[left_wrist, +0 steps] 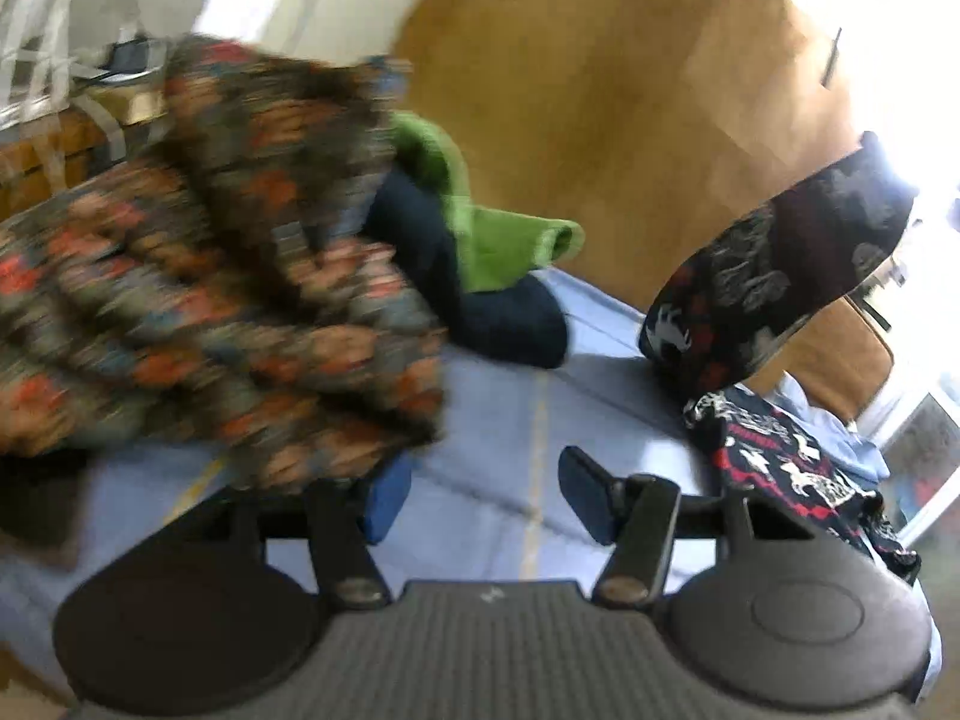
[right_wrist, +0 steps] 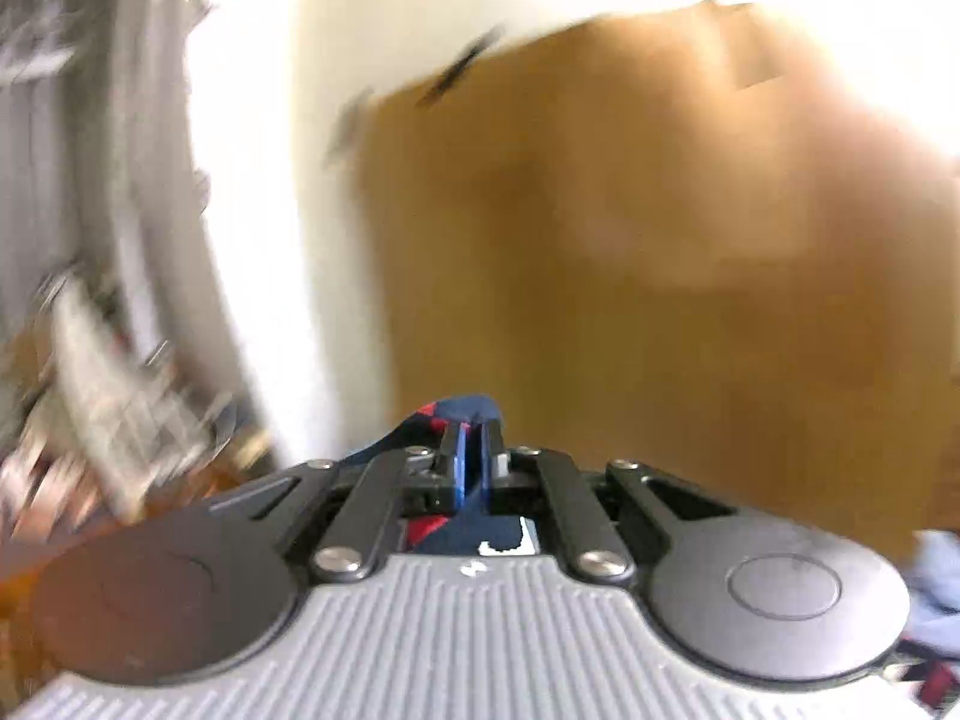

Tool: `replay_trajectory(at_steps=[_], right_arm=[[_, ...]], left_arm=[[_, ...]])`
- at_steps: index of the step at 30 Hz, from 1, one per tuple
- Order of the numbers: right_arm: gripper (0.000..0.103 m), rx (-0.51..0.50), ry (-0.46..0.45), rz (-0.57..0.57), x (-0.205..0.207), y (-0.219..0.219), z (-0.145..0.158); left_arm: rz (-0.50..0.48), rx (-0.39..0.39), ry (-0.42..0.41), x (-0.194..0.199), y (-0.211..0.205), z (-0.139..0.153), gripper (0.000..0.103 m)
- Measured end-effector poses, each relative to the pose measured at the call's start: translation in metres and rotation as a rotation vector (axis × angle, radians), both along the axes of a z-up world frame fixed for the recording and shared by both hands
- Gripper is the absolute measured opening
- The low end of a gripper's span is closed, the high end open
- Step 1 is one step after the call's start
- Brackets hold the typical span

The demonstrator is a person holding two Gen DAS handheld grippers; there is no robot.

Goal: Fold small clothes

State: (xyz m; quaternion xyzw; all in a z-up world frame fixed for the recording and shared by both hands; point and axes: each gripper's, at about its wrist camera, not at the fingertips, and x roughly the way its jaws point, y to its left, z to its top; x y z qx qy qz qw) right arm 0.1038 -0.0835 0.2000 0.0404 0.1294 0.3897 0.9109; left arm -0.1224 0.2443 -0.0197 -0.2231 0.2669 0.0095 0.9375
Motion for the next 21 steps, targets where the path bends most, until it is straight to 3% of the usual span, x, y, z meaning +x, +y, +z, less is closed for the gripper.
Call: replay_trajectory(at_steps=[4, 8, 12, 16, 19, 20, 21], right_arm=[[0.008, 0.107, 0.023, -0.201, 0.031, -0.098, 0.005], [0.008, 0.205, 0.157, -0.280, 0.061, -0.181, -0.035], [0.008, 0.255, 0.261, -0.296, 0.080, -0.212, -0.089], [0.008, 0.260, 0.309, -0.266, 0.092, -0.218, -0.117], [0.008, 0.275, 0.310, -0.245, 0.090, -0.218, -0.121], [0.008, 0.280, 0.306, -0.236, 0.092, -0.220, -0.121], [0.008, 0.285, 0.298, -0.228, 0.092, -0.218, -0.118]], left_arm=[[-0.095, 0.026, -0.008, 0.055, -0.031, 0.015, 0.059], [-0.221, 0.042, 0.013, 0.129, -0.077, 0.023, 0.062], [-0.332, 0.033, 0.089, 0.222, -0.129, 0.018, 0.067], [-0.418, 0.019, 0.182, 0.300, -0.180, 0.004, 0.074], [-0.441, 0.125, 0.207, 0.338, -0.219, -0.003, 0.080], [-0.430, 0.171, 0.218, 0.346, -0.228, -0.006, 0.074], [-0.425, 0.212, 0.238, 0.355, -0.235, -0.012, 0.037]])
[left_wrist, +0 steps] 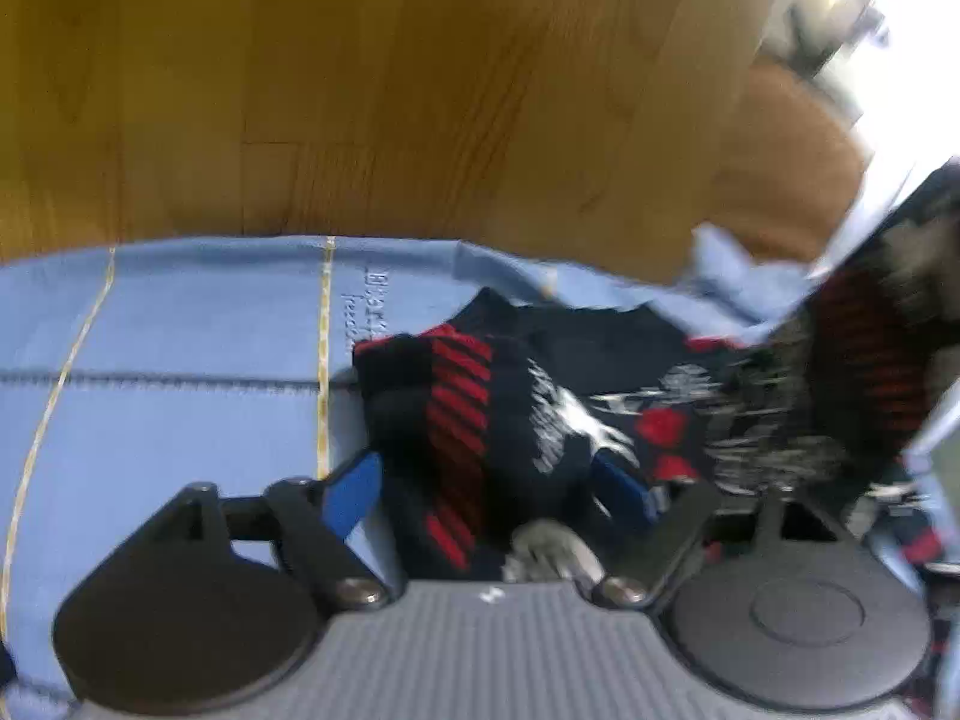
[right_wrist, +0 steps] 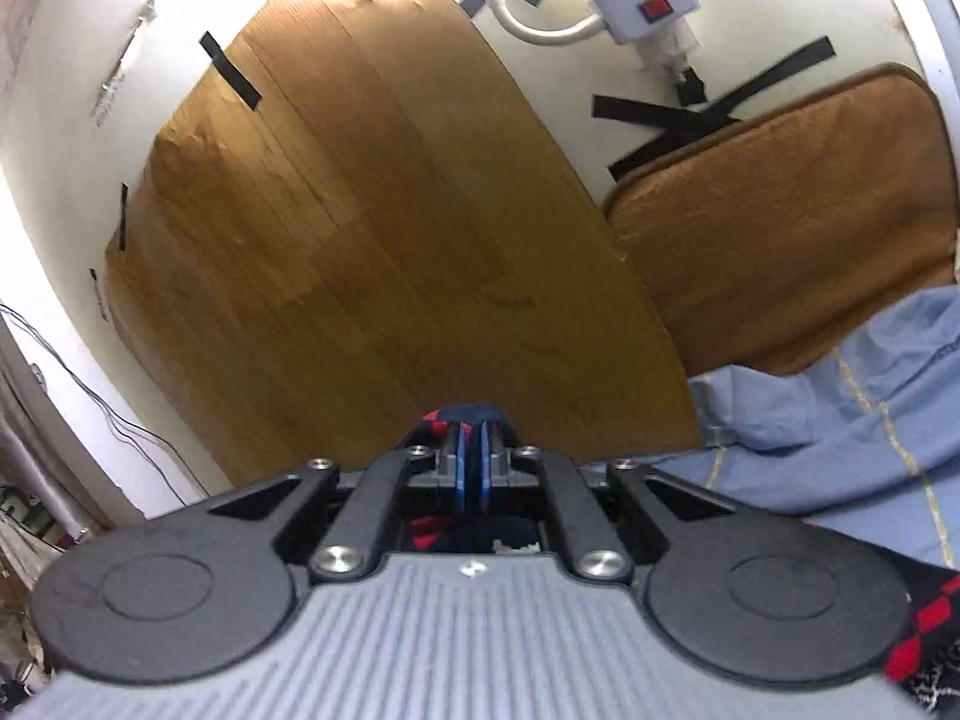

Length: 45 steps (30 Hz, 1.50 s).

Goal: Fold small clothes

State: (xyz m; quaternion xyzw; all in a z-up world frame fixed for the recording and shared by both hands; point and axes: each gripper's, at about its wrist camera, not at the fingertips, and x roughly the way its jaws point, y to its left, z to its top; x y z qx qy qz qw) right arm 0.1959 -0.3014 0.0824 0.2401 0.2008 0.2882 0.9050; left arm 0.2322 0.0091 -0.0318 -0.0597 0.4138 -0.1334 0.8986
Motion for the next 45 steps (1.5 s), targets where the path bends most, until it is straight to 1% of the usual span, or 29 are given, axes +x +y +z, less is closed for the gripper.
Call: replay_trajectory(at_steps=[1, 2, 3, 5, 7, 9, 11, 13, 14, 16, 17, 19, 20, 21, 22, 24, 26, 29, 30, 31, 33, 35, 36, 40, 41, 42, 43, 44, 45], right_arm=[[0.008, 0.004, -0.011, 0.006, 0.001, 0.001, 0.003], [0.008, 0.008, -0.022, 0.015, 0.003, 0.003, 0.006], [0.008, 0.016, -0.035, 0.025, 0.002, 0.004, 0.009], [0.008, 0.035, -0.063, 0.048, -0.002, 0.004, 0.014], [0.008, 0.057, -0.095, 0.066, -0.005, 0.001, 0.013], [0.008, 0.067, -0.113, 0.059, -0.006, -0.006, 0.001], [0.008, 0.056, -0.053, 0.018, 0.000, -0.014, -0.025], [0.011, -0.030, 0.047, -0.071, 0.012, -0.023, -0.064], [0.013, -0.130, 0.098, -0.147, 0.017, -0.025, -0.082], [0.017, -0.360, 0.183, -0.340, 0.025, -0.032, -0.114], [0.017, -0.412, 0.215, -0.392, 0.025, -0.038, -0.124], [0.019, -0.322, 0.247, -0.401, 0.019, -0.054, -0.130], [0.022, -0.265, 0.240, -0.383, 0.015, -0.058, -0.128], [0.030, -0.244, 0.221, -0.371, 0.011, -0.057, -0.124], [0.046, -0.248, 0.198, -0.362, 0.007, -0.053, -0.119], [0.066, -0.256, 0.161, -0.318, 0.001, -0.039, -0.113], [0.069, -0.289, 0.107, -0.244, -0.007, -0.021, -0.111], [0.069, -0.494, 0.038, -0.204, -0.010, 0.015, -0.116], [0.059, -0.560, 0.044, -0.201, -0.005, 0.022, -0.120], [0.014, -0.606, 0.070, -0.195, 0.001, 0.026, -0.125], [0.010, -0.594, 0.097, -0.233, 0.013, 0.016, -0.126], [0.010, -0.514, 0.091, -0.305, 0.022, -0.005, -0.116], [0.010, -0.467, 0.110, -0.332, 0.029, -0.016, -0.115], [0.015, -0.447, 0.256, -0.389, 0.057, -0.036, -0.143], [0.016, -0.440, 0.238, -0.396, 0.054, -0.036, -0.144], [0.026, -0.451, 0.239, -0.393, 0.052, -0.034, -0.142], [0.044, -0.450, 0.237, -0.409, 0.047, -0.034, -0.137], [0.050, -0.433, 0.212, -0.431, 0.039, -0.034, -0.132], [0.050, -0.411, 0.184, -0.447, 0.028, -0.036, -0.126]], left_arm=[[-0.003, 0.047, 0.018, 0.007, -0.007, -0.006, 0.020], [0.016, 0.086, 0.001, 0.009, -0.010, -0.009, 0.013], [0.020, 0.072, -0.019, 0.008, -0.007, -0.007, 0.010], [0.080, 0.030, -0.059, 0.004, 0.011, 0.002, 0.010], [0.139, -0.057, -0.103, -0.007, 0.042, 0.008, 0.010], [0.189, -0.156, -0.081, -0.009, 0.070, 0.003, 0.010], [0.208, -0.184, -0.049, -0.008, 0.083, -0.010, 0.010], [0.208, -0.189, -0.017, -0.005, 0.086, -0.026, 0.011], [0.212, -0.190, -0.018, -0.006, 0.085, -0.032, 0.016], [0.214, -0.196, -0.057, -0.011, 0.084, -0.036, 0.018], [0.209, -0.193, -0.064, -0.013, 0.084, -0.036, 0.020], [0.201, -0.181, -0.073, -0.017, 0.084, -0.035, 0.031], [0.202, -0.189, -0.076, -0.017, 0.084, -0.034, 0.041], [0.202, -0.209, -0.072, -0.015, 0.084, -0.034, 0.049], [0.193, -0.233, -0.069, -0.017, 0.086, -0.032, 0.051], [0.172, -0.255, -0.072, -0.020, 0.085, -0.026, 0.052], [0.158, -0.233, -0.088, -0.022, 0.078, -0.022, 0.053], [0.138, -0.192, -0.095, -0.020, 0.065, -0.025, 0.053], [0.132, -0.168, -0.098, -0.020, 0.060, -0.026, 0.051], [0.128, -0.136, -0.106, -0.020, 0.055, -0.027, 0.050], [0.124, -0.065, -0.149, -0.023, 0.046, -0.025, 0.025], [0.126, -0.019, -0.191, -0.025, 0.040, -0.025, 0.012], [0.124, -0.009, -0.202, -0.024, 0.038, -0.026, 0.011], [0.101, 0.059, -0.237, -0.024, 0.026, -0.029, 0.014], [0.105, 0.083, -0.243, -0.025, 0.024, -0.029, 0.017], [0.108, 0.093, -0.245, -0.025, 0.023, -0.029, 0.019], [0.115, 0.090, -0.239, -0.024, 0.025, -0.029, 0.021], [0.131, 0.081, -0.228, -0.022, 0.027, -0.029, 0.030], [0.145, 0.064, -0.216, -0.020, 0.032, -0.029, 0.037]])
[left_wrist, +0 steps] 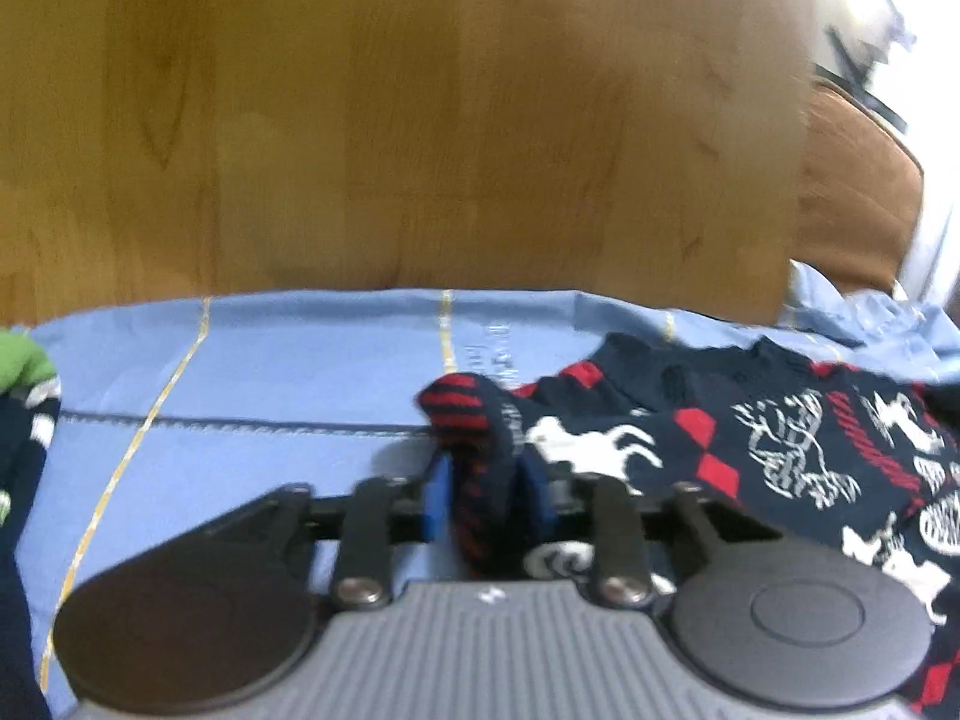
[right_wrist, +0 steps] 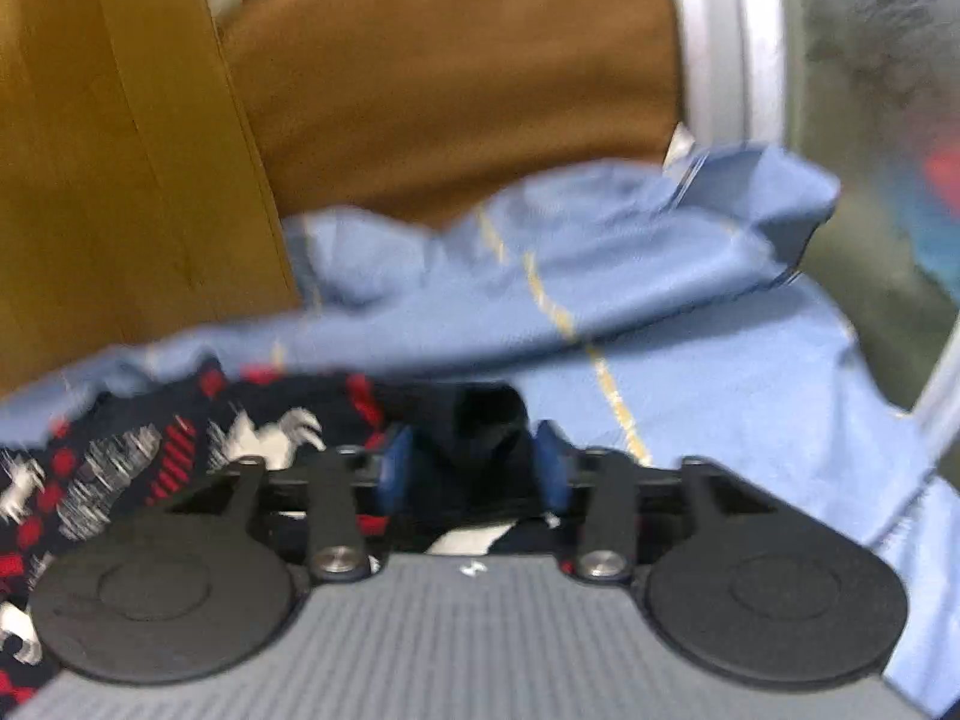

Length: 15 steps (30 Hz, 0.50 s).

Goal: Fold small clothes

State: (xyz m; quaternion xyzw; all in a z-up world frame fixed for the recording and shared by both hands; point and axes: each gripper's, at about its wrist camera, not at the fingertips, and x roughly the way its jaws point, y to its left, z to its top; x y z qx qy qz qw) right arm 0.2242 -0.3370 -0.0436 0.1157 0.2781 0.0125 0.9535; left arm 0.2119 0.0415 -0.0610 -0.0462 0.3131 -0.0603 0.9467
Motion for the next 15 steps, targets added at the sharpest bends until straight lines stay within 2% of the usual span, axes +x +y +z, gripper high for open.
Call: replay_trajectory(at_steps=[4, 7, 11, 13, 15], right_arm=[[0.050, 0.079, -0.035, 0.066, -0.046, 0.001, 0.017], [0.050, 0.085, -0.024, 0.155, -0.083, 0.011, 0.019], [0.050, 0.012, -0.045, 0.211, -0.134, 0.021, 0.009], [0.050, -0.017, -0.037, 0.193, -0.151, 0.019, -0.001], [0.050, 0.003, -0.031, 0.160, -0.169, 0.011, -0.009]], left_arm=[[0.019, -0.104, 0.046, 0.005, 0.020, -0.002, 0.048], [0.014, -0.109, 0.055, -0.001, 0.022, -0.001, 0.050], [-0.021, -0.101, 0.055, -0.038, 0.022, 0.002, 0.053], [-0.052, -0.132, 0.063, -0.060, 0.023, 0.007, 0.053], [-0.102, -0.170, 0.068, -0.083, 0.023, 0.011, 0.056]])
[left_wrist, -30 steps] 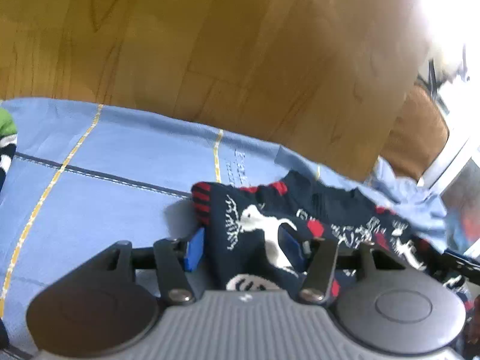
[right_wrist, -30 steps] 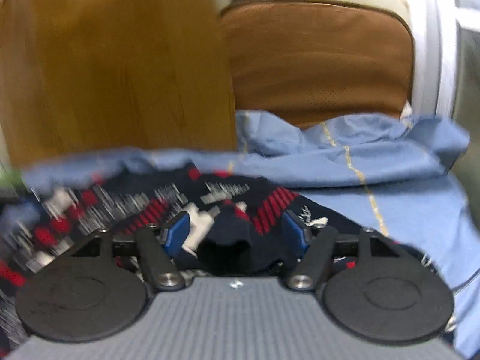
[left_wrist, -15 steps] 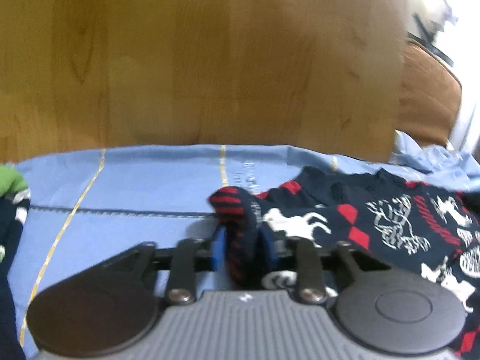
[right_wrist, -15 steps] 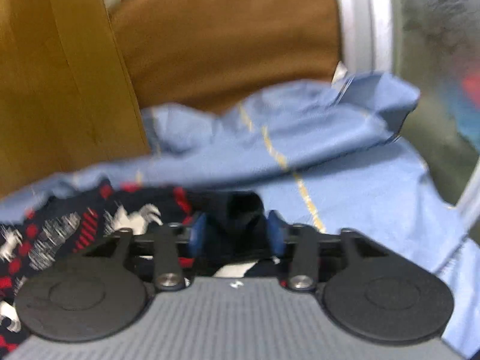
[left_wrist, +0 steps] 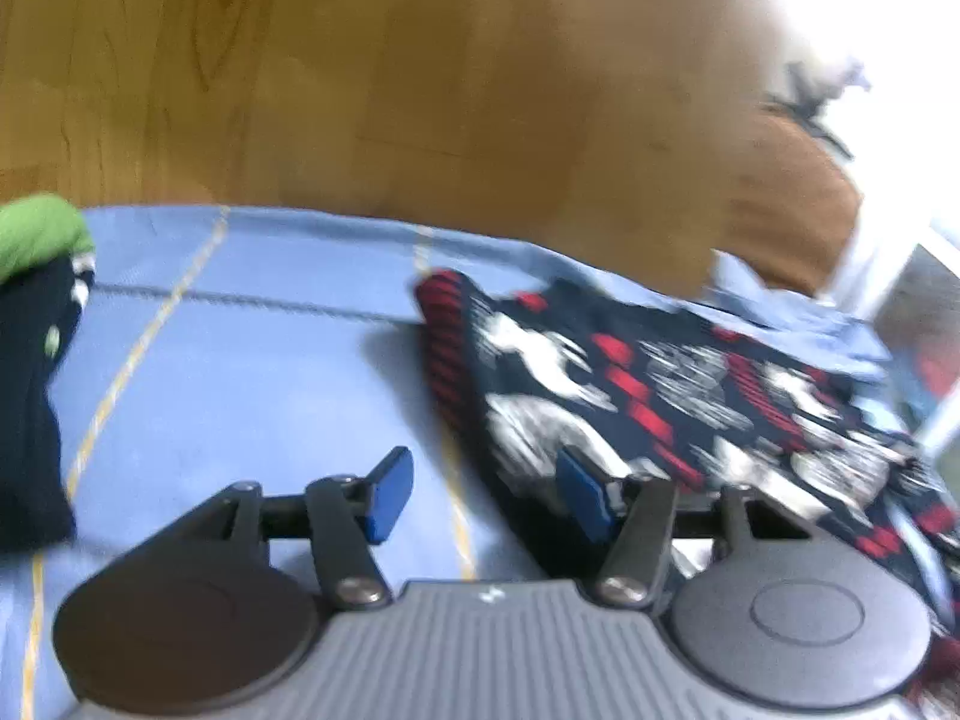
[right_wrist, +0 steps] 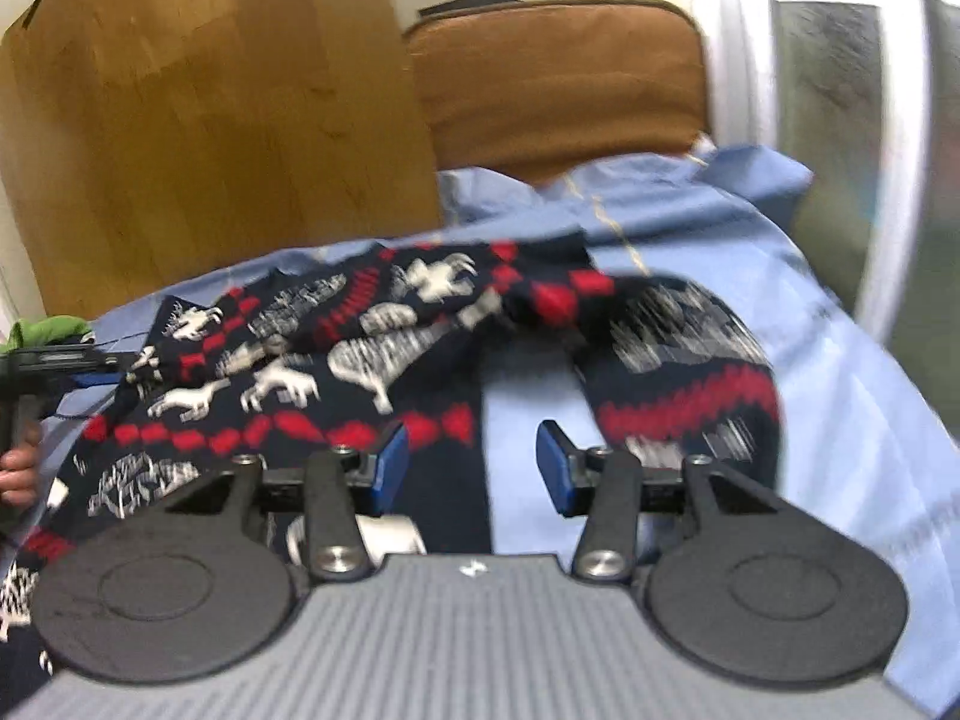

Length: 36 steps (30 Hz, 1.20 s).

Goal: Fold small clothes

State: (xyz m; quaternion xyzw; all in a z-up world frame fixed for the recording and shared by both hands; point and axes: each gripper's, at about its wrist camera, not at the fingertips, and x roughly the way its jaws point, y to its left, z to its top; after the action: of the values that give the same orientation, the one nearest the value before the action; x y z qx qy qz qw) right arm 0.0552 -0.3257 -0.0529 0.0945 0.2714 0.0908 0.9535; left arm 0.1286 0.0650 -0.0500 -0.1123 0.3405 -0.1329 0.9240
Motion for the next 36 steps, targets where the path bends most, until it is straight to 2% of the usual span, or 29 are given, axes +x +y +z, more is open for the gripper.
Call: replay_trajectory(at_steps=[5, 6, 8, 11, 15, 17, 19, 21, 23, 24, 25, 28, 30, 33, 36], right_arm=[[0.050, 0.215, 0.012, -0.112, -0.038, -0.034, -0.019], [0.050, 0.231, 0.005, -0.147, -0.046, -0.039, -0.021], [0.050, 0.249, -0.020, -0.203, -0.059, -0.052, -0.021], [0.051, 0.188, -0.064, -0.298, -0.074, -0.064, -0.016], [0.051, 0.194, -0.033, -0.322, -0.073, -0.068, -0.027], [0.049, 0.129, -0.014, -0.334, -0.067, -0.065, -0.036], [0.039, 0.004, 0.017, -0.375, -0.059, -0.058, -0.043], [0.039, -0.100, -0.009, -0.359, -0.057, -0.046, -0.046], [0.037, -0.147, -0.028, -0.322, -0.055, -0.037, -0.048], [0.024, -0.148, -0.034, -0.308, -0.053, -0.033, -0.049], [0.007, -0.120, -0.034, -0.282, -0.052, -0.032, -0.049], [0.005, -0.069, -0.021, -0.266, -0.046, -0.040, -0.046], [0.005, -0.024, -0.011, -0.320, -0.045, -0.058, -0.041], [0.005, -0.140, -0.063, -0.468, -0.037, -0.082, -0.021], [0.005, -0.293, -0.120, -0.561, -0.019, -0.107, 0.009]], left_arm=[[-0.064, 0.009, -0.011, -0.045, -0.013, -0.002, 0.056], [-0.063, 0.040, -0.009, -0.049, -0.018, -0.005, 0.055], [-0.062, 0.134, -0.054, -0.058, -0.030, -0.011, 0.057], [-0.063, 0.193, -0.070, -0.060, -0.040, -0.010, 0.057], [-0.044, 0.098, -0.096, -0.061, -0.026, -0.006, 0.057], [-0.018, 0.040, -0.106, -0.062, -0.017, -0.004, 0.057], [0.000, 0.002, -0.099, -0.060, -0.011, -0.003, 0.057], [0.006, -0.017, -0.097, -0.059, -0.008, -0.003, 0.057], [0.002, -0.013, -0.099, -0.057, -0.010, -0.003, 0.058], [-0.001, -0.006, -0.099, -0.057, -0.012, -0.004, 0.058], [-0.004, 0.000, -0.102, -0.058, -0.012, -0.003, 0.058], [-0.007, 0.008, -0.104, -0.059, -0.013, -0.004, 0.058], [-0.003, 0.002, -0.099, -0.059, -0.011, -0.004, 0.058], [0.000, -0.009, -0.090, -0.057, -0.009, -0.005, 0.058], [-0.001, -0.013, -0.086, -0.056, -0.008, -0.005, 0.058]])
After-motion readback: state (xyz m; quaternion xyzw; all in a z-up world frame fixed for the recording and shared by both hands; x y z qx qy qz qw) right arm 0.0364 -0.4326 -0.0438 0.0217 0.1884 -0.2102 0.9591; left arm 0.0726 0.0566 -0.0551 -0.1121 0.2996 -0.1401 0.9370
